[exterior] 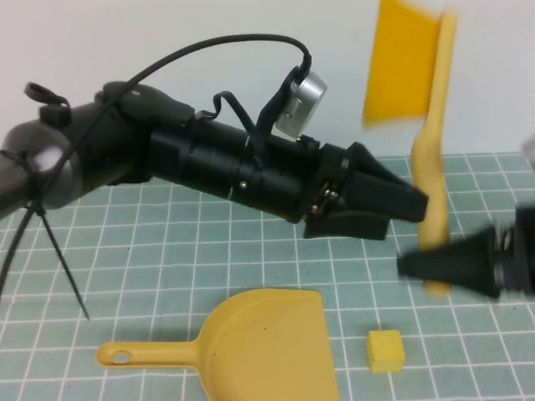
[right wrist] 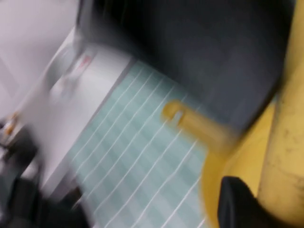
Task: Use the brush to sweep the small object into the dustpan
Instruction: Pick up the dustpan from the table
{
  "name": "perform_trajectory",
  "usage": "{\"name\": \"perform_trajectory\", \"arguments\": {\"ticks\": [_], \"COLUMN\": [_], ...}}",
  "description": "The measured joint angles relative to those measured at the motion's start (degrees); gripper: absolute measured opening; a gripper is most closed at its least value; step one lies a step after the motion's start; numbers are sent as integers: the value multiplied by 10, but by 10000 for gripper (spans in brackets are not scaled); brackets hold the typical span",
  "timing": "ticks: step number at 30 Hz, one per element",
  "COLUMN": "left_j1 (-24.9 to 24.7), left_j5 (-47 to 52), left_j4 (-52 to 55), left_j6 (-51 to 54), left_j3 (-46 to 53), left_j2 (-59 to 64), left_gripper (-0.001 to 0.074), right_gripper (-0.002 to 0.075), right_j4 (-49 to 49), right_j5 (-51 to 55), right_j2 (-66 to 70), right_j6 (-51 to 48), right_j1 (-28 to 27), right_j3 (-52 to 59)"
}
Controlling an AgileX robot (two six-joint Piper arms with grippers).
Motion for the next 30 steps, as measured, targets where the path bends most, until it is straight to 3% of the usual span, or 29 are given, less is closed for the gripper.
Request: {"name": "perform_trajectory", "arguments": {"ticks": [5, 10, 13, 19, 30], "left_j1": [17, 1, -28, -53, -52], "left_j5": [0, 0, 0, 0, -10], "left_j4": [163, 468, 622, 675, 781], "left_j6": [-38, -62, -71, -21, 13], "left_j3": [0, 0, 0, 1, 93], "left_j2": [-28, -54, -54, -54, -56], "left_gripper": [617, 616, 616, 616, 616], "right_gripper": [167, 167, 167, 167, 166], "right_j4": [-87, -349, -438, -460, -459], "right_j5": [-52, -25, 33, 96, 49], "right_j2": [0, 0, 9, 22, 22], "right_j6": [81, 322, 423, 459, 446], "right_j1": [0, 0, 0, 0, 0], "right_j3": [-101, -178, -181, -124, 22]}}
